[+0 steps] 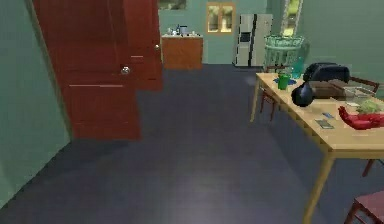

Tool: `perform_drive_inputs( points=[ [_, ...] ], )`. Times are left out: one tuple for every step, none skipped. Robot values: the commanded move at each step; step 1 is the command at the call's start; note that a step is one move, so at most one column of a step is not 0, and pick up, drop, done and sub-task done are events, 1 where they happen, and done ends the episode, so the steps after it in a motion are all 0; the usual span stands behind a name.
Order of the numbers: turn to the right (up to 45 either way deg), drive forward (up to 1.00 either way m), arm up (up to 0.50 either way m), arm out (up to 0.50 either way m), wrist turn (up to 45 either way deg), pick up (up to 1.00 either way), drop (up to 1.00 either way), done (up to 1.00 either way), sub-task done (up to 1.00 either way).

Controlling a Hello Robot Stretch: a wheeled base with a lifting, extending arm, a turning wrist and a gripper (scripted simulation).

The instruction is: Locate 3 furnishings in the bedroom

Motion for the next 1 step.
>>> perform_drive_inputs(
  points=[
    [0.0,0.05,0.0,0.0,0.0,0.0,0.0,0.0,0.0]
  ],
)
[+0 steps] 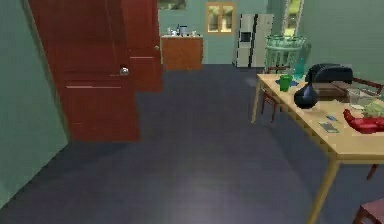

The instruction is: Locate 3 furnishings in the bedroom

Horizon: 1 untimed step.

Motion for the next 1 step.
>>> perform_drive_inputs(
  points=[
    [-45.0,0.0,0.0,0.0,0.0,0.0,0.0,0.0,0.0]
  ],
)
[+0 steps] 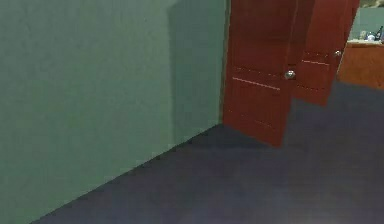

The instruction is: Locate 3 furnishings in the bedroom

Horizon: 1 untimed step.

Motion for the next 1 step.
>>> perform_drive_inputs(
  points=[
    [-45.0,0.0,0.0,0.0,0.0,0.0,0.0,0.0,0.0]
  ],
)
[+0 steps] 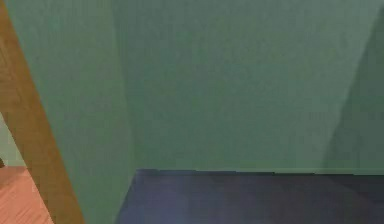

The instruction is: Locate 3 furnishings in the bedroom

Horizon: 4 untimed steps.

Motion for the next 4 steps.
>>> perform_drive_inputs(
  points=[
    [-15.0,0.0,0.0,0.0,0.0,0.0,0.0,0.0,0.0],
    [0.0,0.15,0.0,0.0,0.0,0.0,0.0,0.0,0.0],
    [-45.0,0.0,0.0,0.0,0.0,0.0,0.0,0.0,0.0],
    [-21.0,0.0,0.0,0.0,0.0,0.0,0.0,0.0,0.0]
  ],
)
